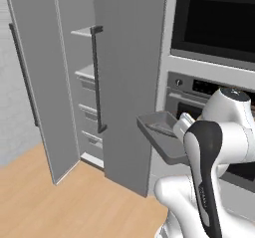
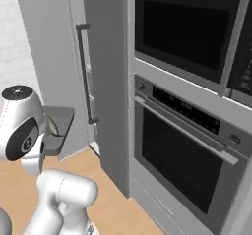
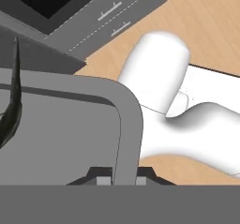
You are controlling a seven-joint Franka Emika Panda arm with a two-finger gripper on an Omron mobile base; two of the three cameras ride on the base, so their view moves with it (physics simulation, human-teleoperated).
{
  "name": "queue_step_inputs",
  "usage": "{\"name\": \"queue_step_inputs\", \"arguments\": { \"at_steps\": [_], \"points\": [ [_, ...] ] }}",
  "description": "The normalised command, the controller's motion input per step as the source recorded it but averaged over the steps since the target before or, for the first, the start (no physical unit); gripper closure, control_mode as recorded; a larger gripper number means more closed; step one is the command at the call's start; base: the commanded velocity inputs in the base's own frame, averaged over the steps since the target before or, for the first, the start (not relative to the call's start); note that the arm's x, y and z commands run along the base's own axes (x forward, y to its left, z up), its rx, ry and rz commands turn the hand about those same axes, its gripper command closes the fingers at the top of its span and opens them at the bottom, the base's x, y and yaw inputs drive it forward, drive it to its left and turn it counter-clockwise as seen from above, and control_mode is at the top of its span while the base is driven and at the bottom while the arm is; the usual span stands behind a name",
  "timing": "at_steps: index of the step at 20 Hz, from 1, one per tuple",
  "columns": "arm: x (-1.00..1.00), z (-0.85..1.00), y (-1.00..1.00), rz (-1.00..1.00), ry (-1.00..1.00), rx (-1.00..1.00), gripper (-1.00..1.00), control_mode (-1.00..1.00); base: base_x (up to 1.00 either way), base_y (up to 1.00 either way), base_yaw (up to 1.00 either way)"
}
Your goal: Take the meat container that has the fish and place it on the second highest rack of the freezer. Then take the vegetable container that has the mushroom and lemon wedge and place it on the highest rack of the freezer.
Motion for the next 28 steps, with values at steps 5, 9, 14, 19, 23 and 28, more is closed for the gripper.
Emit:
{"name": "queue_step_inputs", "arguments": {
  "at_steps": [5,9,14,19,23,28],
  "points": [
    [0.0,0.0,0.0,0.0,0.0,0.0,1.0,1.0,1.0,1.0,-0.06],
    [0.0,0.0,0.0,0.0,0.0,0.0,1.0,1.0,1.0,1.0,-0.21],
    [0.0,0.0,0.0,0.0,0.0,0.0,1.0,1.0,1.0,0.94,-0.4],
    [0.0,0.0,0.0,0.0,0.0,0.0,1.0,1.0,0.93,0.68,-0.44],
    [0.0,0.0,0.0,0.0,0.0,0.0,1.0,1.0,0.69,0.2,-0.61],
    [0.0,0.0,0.0,0.0,0.0,0.0,1.0,1.0,0.27,0.14,-0.26]
  ]
}}
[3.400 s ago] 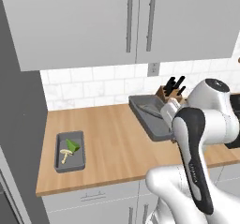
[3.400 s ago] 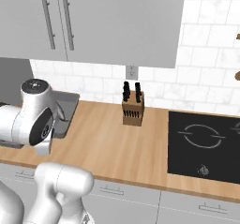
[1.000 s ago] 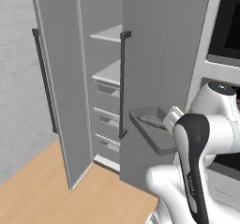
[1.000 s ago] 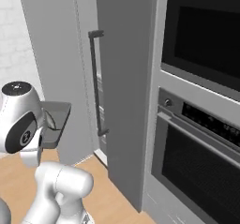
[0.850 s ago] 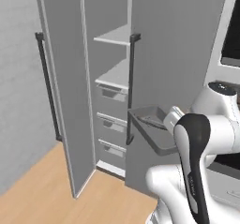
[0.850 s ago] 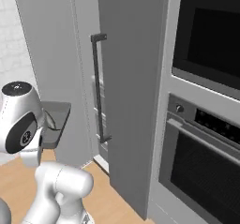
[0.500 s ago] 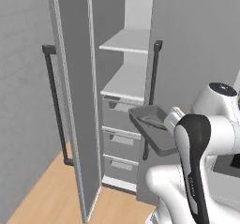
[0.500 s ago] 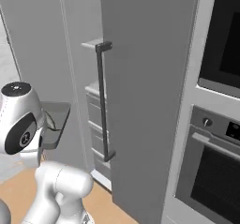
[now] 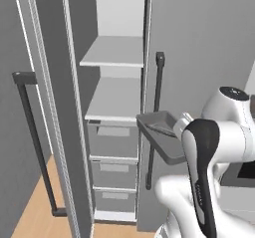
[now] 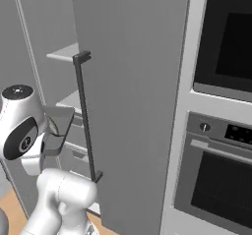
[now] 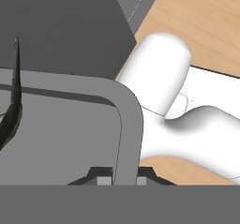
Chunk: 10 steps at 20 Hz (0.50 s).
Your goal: Take the meat container that has the fish and place it on the second highest rack of the freezer. Then take the vegetable container that has the mushroom and lemon wedge and place it on the highest rack of the freezer.
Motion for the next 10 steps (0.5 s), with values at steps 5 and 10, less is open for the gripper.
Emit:
{"name": "queue_step_inputs", "arguments": {
  "at_steps": [5,10],
  "points": [
    [0.0,0.0,0.0,0.0,0.0,0.0,1.0,1.0,0.0,0.47,-0.08],
    [0.0,0.0,0.0,0.0,0.0,0.0,1.0,1.0,0.3,0.38,-0.17]
  ]
}}
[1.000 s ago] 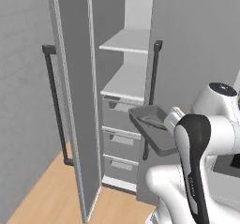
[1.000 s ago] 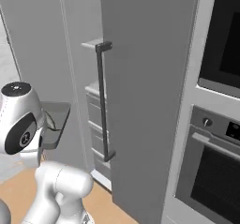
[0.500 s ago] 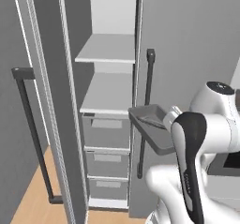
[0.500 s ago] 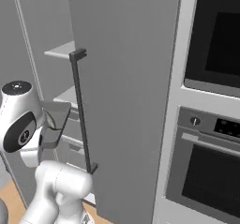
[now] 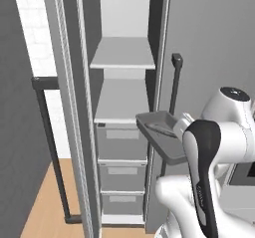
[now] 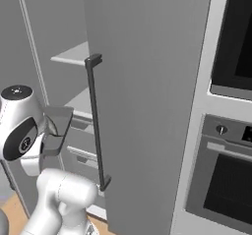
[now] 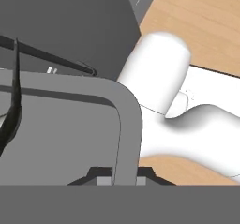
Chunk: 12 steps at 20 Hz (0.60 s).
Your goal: Take the meat container that has the fish and place it on the second highest rack of the freezer. Then take the vegetable container that has the mushroom and lemon wedge and place it on the highest rack of the freezer.
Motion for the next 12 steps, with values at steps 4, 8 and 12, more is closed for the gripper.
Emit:
{"name": "queue_step_inputs", "arguments": {
  "at_steps": [4,8,12],
  "points": [
    [0.0,0.0,0.0,0.0,0.0,0.0,1.0,1.0,0.53,0.34,-0.21],
    [0.0,0.0,0.0,0.0,0.0,0.0,1.0,1.0,0.27,0.51,-0.2],
    [0.0,0.0,0.0,0.0,0.0,0.0,1.0,1.0,0.23,0.34,-0.27]
  ]
}}
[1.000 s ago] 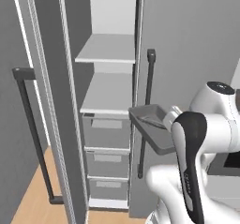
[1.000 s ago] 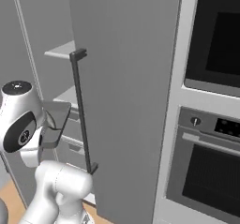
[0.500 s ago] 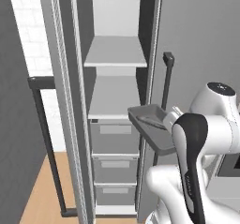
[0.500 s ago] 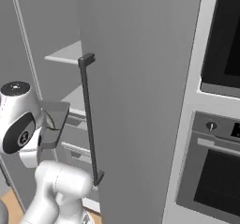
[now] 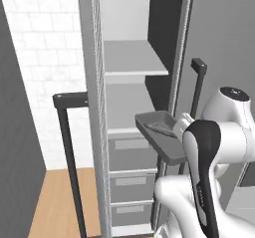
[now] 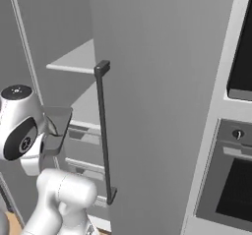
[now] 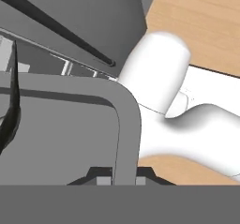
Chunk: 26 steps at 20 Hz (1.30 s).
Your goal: Take the meat container that has the fish and place it on the second highest rack of the freezer. Then take the vegetable container that has the mushroom and lemon wedge and place it on the highest rack of the freezer.
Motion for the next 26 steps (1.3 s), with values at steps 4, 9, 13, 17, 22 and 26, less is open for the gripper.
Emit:
{"name": "queue_step_inputs", "arguments": {
  "at_steps": [4,9,13,17,22,26],
  "points": [
    [0.0,0.0,0.0,0.0,0.0,0.0,1.0,1.0,0.58,0.21,-0.28],
    [0.0,0.0,0.0,0.0,0.0,0.0,1.0,1.0,0.3,0.54,-0.19],
    [0.03,-0.41,0.86,-0.11,0.01,-0.11,1.0,-1.0,0.0,0.0,0.0],
    [0.94,0.0,0.17,-0.24,0.0,-0.01,1.0,-1.0,0.0,0.0,0.0],
    [0.98,-0.16,-0.13,-0.09,0.0,0.03,1.0,-1.0,0.0,0.0,0.0],
    [0.81,-0.75,-0.08,0.0,0.0,-0.01,1.0,-1.0,0.0,0.0,0.0]
  ]
}}
